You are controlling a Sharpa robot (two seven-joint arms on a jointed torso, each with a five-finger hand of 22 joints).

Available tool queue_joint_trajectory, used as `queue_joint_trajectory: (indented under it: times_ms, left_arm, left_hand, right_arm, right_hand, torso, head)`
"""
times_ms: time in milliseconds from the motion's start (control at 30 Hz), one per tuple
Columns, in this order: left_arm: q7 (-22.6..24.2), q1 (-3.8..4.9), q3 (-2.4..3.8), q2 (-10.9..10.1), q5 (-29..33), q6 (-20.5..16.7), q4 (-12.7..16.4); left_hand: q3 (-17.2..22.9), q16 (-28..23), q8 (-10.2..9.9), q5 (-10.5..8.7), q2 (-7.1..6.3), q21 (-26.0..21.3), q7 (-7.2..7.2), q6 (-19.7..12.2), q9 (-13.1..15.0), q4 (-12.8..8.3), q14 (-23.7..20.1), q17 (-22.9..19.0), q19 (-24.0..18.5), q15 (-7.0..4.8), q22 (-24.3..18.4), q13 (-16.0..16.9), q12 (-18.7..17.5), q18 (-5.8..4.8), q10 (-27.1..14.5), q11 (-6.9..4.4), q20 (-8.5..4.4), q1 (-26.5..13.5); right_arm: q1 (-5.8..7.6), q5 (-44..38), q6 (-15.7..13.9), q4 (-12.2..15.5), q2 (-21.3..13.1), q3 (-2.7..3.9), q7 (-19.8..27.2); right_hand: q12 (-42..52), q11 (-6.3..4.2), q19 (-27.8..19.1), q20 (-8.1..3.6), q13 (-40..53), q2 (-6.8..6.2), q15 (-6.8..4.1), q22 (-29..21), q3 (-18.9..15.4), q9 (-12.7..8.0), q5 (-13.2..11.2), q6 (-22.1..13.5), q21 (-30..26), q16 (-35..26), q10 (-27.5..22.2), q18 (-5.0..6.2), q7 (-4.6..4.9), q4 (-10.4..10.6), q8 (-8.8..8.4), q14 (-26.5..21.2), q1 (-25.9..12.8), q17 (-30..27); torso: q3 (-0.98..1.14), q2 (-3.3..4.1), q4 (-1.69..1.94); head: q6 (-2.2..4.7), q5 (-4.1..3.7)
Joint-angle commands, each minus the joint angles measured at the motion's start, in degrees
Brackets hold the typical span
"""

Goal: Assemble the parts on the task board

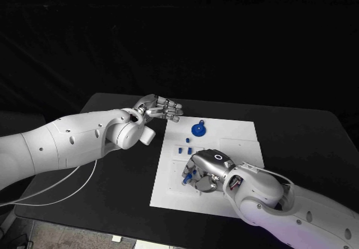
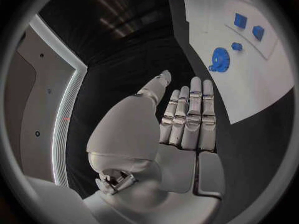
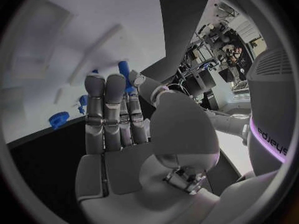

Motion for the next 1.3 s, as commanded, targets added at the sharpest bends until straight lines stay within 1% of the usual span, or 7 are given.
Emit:
queue_joint_trajectory:
  times_ms: [33,167,267,400,833,1033,1300]
  left_arm:
    - [0.4,0.05,0.06,0.1,0.3,0.8,0.1]
    - [0.3,0.05,0.06,0.1,0.3,0.9,0.0]
    - [0.3,0.05,0.06,0.1,0.3,0.9,0.0]
    - [0.3,0.05,0.06,0.1,0.3,1.0,0.0]
    - [0.2,0.05,0.06,0.2,0.3,1.1,0.0]
    - [0.2,0.05,0.06,0.1,0.3,1.1,0.0]
    - [0.1,0.05,0.05,0.2,0.3,1.2,0.0]
  left_hand:
    - [0.4,-0.2,0.1,0.0,0.59,0.2,0.07,-0.4,0.1,0.0,0.0,0.0,-0.4,0.12,0.1,0.0,-0.2,0.17,-0.3,0.07,-0.22,0.0]
    - [0.4,-0.2,0.1,0.0,0.59,0.2,0.07,-0.4,0.1,0.0,0.0,0.0,-0.4,0.12,0.1,0.0,-0.2,0.17,-0.3,0.07,-0.22,0.0]
    - [0.4,-0.2,0.1,0.0,0.59,0.2,0.07,-0.4,0.1,0.0,0.0,0.0,-0.4,0.12,0.1,0.0,-0.2,0.17,-0.3,0.07,-0.22,0.0]
    - [0.4,-0.2,0.1,0.0,0.59,0.2,0.07,-0.4,0.1,0.0,0.0,0.0,-0.4,0.12,0.1,0.0,-0.2,0.17,-0.3,0.07,-0.22,0.0]
    - [0.4,-0.2,0.1,-0.04,0.66,0.3,0.08,-0.4,0.1,-0.1,-0.1,0.0,-0.5,0.14,0.1,0.0,-0.2,0.17,-0.4,0.09,-0.19,-0.2]
    - [0.4,-0.2,0.1,-0.04,0.66,0.3,0.08,-0.4,0.1,-0.1,-0.1,0.0,-0.5,0.14,0.1,0.0,-0.2,0.17,-0.4,0.09,-0.19,-0.2]
    - [0.4,-0.2,0.1,-0.04,0.66,0.3,0.08,-0.4,0.1,-0.1,-0.1,0.0,-0.5,0.14,0.1,0.0,-0.2,0.17,-0.4,0.09,-0.19,-0.2]
  right_arm:
    - [-0.12,-1.2,0.6,-0.1,0.2,-0.07,0.3]
    - [-0.22,-1.6,0.4,-0.4,0.7,-0.12,0.5]
    - [-0.25,-1.7,0.5,-0.6,1.0,-0.17,0.6]
    - [-0.28,-1.8,0.9,-0.9,1.2,-0.36,0.6]
    - [-0.3,-2.9,3.3,-1.2,1.1,-0.86,-0.3]
    - [-0.3,-4.6,2.8,-1.3,1.2,-0.92,-1.4]
    - [-0.3,-5.5,2.9,-1.3,1.5,-0.93,-2.1]
  right_hand:
    - [0.2,-2.75,1.7,-0.44,0.3,0.49,-0.46,2.7,0.2,0.0,0.1,0.3,-0.1,-0.3,3.9,0.96,0.0,-0.2,-0.12,0.0,0.3,0.1]
    - [0.2,-2.76,1.7,-0.44,0.3,0.51,-0.47,2.7,0.2,0.0,0.1,0.3,-0.2,-0.3,3.9,0.97,0.0,-0.3,-0.11,0.0,0.2,0.1]
    - [0.2,-2.76,1.7,-0.44,0.3,0.51,-0.47,2.7,0.2,0.0,0.1,0.3,-0.2,-0.3,3.9,0.97,0.0,-0.3,-0.11,0.0,0.2,0.1]
    - [0.2,-2.76,1.7,-0.44,0.3,0.51,-0.47,2.7,0.2,0.0,0.1,0.3,-0.2,-0.3,3.9,0.97,0.0,-0.3,-0.11,0.0,0.2,0.1]
    - [0.2,-2.74,1.7,-0.42,0.3,0.62,-0.45,2.7,0.2,0.0,0.1,0.2,-0.2,-0.4,3.8,0.93,0.01,-0.4,-0.12,0.0,0.2,0.2]
    - [0.2,-2.75,1.7,-0.42,0.3,0.59,-0.45,2.8,0.3,0.0,0.1,0.3,-0.1,-0.4,3.9,0.89,-0.01,-0.5,-0.1,0.0,0.1,0.2]
    - [0.2,-2.76,1.7,-0.43,0.3,0.57,-0.46,2.8,0.4,0.0,0.1,0.3,0.0,-0.4,3.9,0.86,-0.02,-0.5,-0.11,0.1,0.1,0.2]
  torso:
    - [0.0,0.01,0.03]
    - [-0.02,0.0,-0.01]
    - [-0.01,0.02,0.07]
    - [-0.01,0.0,0.04]
    - [0.01,0.0,0.0]
    - [0.02,0.02,0.04]
    - [-0.06,0.0,0.07]
  head:
    - [-0.02,0.08]
    - [-0.13,0.14]
    - [-0.17,0.13]
    - [-0.19,0.18]
    - [-0.34,0.32]
    - [-0.42,0.3]
    - [-0.45,0.34]
